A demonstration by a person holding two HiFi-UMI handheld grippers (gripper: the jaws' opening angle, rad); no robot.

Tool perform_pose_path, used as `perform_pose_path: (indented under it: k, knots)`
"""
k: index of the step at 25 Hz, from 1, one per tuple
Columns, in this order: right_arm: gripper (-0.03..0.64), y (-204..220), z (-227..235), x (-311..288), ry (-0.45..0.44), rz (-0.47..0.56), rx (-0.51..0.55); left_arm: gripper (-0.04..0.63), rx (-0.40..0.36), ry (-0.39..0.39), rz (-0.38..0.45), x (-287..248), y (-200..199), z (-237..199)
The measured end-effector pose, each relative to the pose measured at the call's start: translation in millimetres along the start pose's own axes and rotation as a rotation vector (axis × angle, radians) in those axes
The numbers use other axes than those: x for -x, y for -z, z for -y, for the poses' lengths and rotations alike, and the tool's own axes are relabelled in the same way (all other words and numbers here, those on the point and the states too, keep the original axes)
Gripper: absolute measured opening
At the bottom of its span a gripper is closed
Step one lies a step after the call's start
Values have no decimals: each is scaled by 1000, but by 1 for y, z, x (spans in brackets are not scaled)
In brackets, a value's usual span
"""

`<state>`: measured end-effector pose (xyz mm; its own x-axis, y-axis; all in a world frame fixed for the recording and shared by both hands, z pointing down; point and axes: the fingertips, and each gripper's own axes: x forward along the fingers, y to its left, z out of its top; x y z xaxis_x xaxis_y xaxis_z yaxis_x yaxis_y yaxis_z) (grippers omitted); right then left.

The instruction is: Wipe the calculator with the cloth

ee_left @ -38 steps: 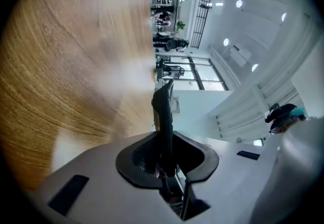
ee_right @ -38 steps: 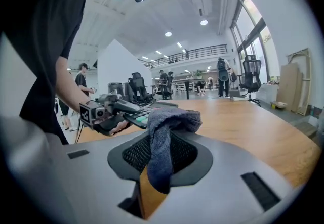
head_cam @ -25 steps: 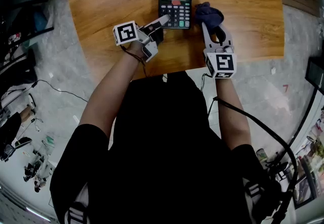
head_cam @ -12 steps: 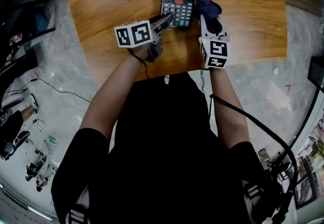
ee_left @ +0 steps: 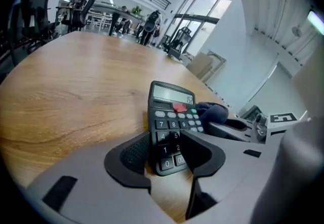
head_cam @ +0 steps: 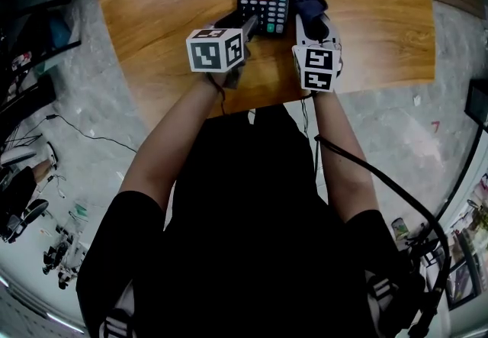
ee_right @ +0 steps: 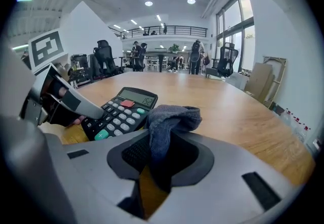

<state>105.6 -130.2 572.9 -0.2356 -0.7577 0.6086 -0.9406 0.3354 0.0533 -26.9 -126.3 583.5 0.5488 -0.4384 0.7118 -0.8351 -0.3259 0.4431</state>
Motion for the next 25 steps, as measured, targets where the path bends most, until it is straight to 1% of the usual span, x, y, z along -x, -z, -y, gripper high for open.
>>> perform_pose_path:
  k: [4,7,10,12,13,15,17,18,19,21,22,23,25]
  knots:
    - [90,-4,4,6,31,-17,23,187,-45,-38,28,3,-2,4]
    - [121,-14,3,20,28,-6,-1,187,-60,-32,52,12,-3,10]
    - [136,-33,3,38,18,19,0,186,-98,-43,120,30,-15,15]
    - [137,-47,5,51,22,40,-4,184,-125,-48,181,45,-28,22]
    - [137,-57,5,61,31,66,-9,174,-139,-48,217,53,-36,26]
    - [137,-83,4,83,37,152,-15,93,-187,-57,314,75,-56,38]
    - [134,-113,-5,109,12,257,-18,41,-260,-60,426,103,-79,54]
    - [109,-128,-11,122,1,310,-15,25,-296,-57,480,118,-90,64]
    - [50,-142,-16,135,-6,362,-7,9,-330,-52,529,134,-99,75]
    - [19,-165,-29,158,-17,448,18,8,-387,-49,621,164,-112,95]
    - [16,-173,-36,167,-19,479,28,8,-409,-52,661,178,-116,102]
    - [15,-179,-42,175,-22,501,34,8,-424,-57,695,190,-118,108]
    - [15,-184,-53,186,-39,533,21,8,-425,-59,743,206,-117,116]
